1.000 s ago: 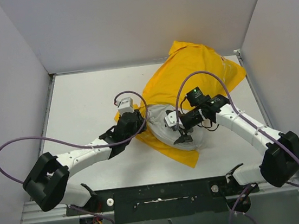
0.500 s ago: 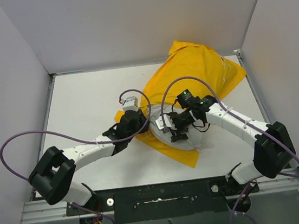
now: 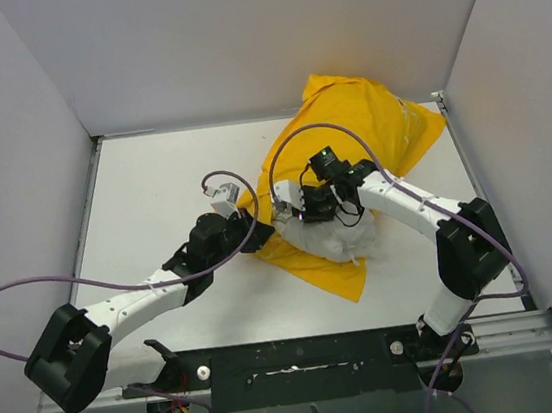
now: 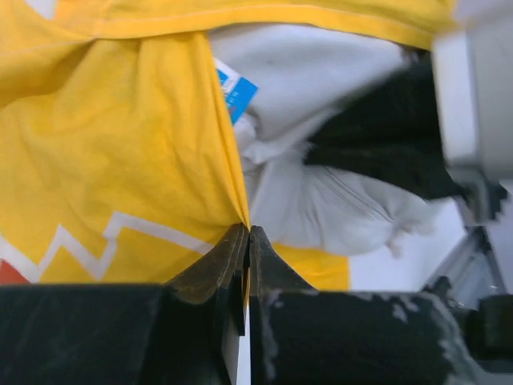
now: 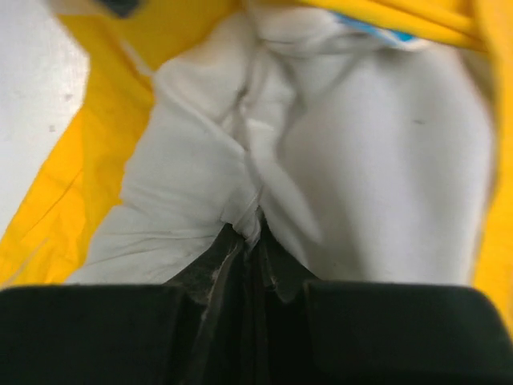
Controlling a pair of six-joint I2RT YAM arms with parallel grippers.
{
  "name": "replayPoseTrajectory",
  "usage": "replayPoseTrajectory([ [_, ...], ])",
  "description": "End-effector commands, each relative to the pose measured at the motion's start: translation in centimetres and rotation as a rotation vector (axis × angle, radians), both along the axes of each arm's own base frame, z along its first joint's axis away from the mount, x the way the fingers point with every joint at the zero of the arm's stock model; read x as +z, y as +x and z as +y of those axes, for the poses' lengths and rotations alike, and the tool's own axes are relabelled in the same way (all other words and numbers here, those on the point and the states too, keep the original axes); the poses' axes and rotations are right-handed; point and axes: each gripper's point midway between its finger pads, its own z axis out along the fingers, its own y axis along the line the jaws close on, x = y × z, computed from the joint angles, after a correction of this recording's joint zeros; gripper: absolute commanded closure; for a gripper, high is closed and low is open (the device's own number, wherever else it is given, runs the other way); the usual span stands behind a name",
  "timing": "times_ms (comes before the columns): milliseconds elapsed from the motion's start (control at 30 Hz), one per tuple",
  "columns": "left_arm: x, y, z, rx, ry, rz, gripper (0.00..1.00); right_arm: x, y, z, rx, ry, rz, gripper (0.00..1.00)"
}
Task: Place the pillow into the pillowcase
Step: Stuff the pillow into the pillowcase.
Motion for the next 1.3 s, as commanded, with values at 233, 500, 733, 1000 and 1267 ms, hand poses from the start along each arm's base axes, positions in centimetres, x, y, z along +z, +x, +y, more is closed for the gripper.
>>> replayPoseTrajectory([
  [233,7.4,-6.0,-4.1,-0.409,-0.382,0.026,1.00,4.3,9.4,1.8,-0.264,0.113,-0.212,1.00],
  [500,10.7,-6.5,-6.7,-0.560,-0.619,0.074,1.00,-5.7,7.5,1.8,-0.323,0.077,0.027,1.00],
  [733,7.9,-5.2,-4.9,-0.464,-0.574,0.102,1.00,1.7,1.2,5.0,-0.025,0.486,0.268,0.76],
  [1000,5.8,-3.8,-2.4,-0.377,-0.526,0.119,1.00,14.7,-5.1,2.5,0.328,0.577,0.023,0.22],
  [1267,6.8,-3.7,-2.6,-0.411,-0.523,0.079,1.00,8.0,-7.2,-3.4,0.573,0.172,-0.230,0.00],
])
